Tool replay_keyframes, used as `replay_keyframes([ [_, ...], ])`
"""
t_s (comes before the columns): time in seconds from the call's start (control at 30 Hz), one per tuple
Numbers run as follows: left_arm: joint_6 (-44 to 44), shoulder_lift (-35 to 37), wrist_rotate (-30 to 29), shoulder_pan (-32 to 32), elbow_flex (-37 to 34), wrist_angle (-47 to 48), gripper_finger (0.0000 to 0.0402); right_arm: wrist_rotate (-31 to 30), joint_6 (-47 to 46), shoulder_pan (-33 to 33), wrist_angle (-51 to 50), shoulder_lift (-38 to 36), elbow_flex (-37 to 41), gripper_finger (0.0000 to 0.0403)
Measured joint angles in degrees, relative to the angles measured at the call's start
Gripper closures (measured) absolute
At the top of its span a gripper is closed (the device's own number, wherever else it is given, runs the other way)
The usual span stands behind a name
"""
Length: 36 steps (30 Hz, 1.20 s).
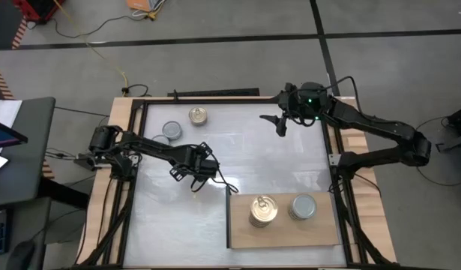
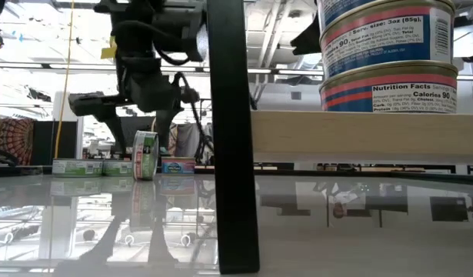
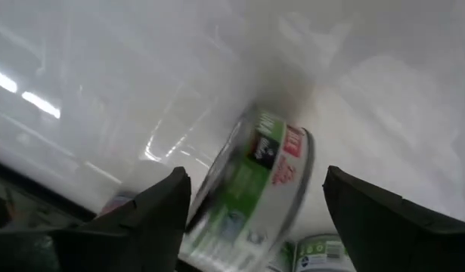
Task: Stack canned seafood by type on shelf
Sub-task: Stack the green tuna can on top of the green tuna can on the shelf
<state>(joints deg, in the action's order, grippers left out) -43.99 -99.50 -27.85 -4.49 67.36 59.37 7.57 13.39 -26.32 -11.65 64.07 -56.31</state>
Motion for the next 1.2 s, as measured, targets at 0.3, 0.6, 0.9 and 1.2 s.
replay_keyframes([
  [0.3,-10.0,0.0,-6.0,1.1,-5.7,-3.3,0.0206,0.0,0.2,1.3,0.8,0.0,0.0,0.0101],
  [0.6,-3.4,0.0,-9.9,0.9,-5.8,-3.2,0.0281,0.0,0.2,1.2,1.2,0.0,0.0,0.0101],
  [0.9,13.6,2.3,-12.2,-2.4,0.3,3.4,0.0281,0.0,-0.5,1.1,1.7,0.0,0.0,0.0101],
  [1.2,35.3,9.3,-9.5,-8.8,1.1,7.2,0.0281,0.0,-2.5,1.3,3.8,0.0,0.0,0.0101],
])
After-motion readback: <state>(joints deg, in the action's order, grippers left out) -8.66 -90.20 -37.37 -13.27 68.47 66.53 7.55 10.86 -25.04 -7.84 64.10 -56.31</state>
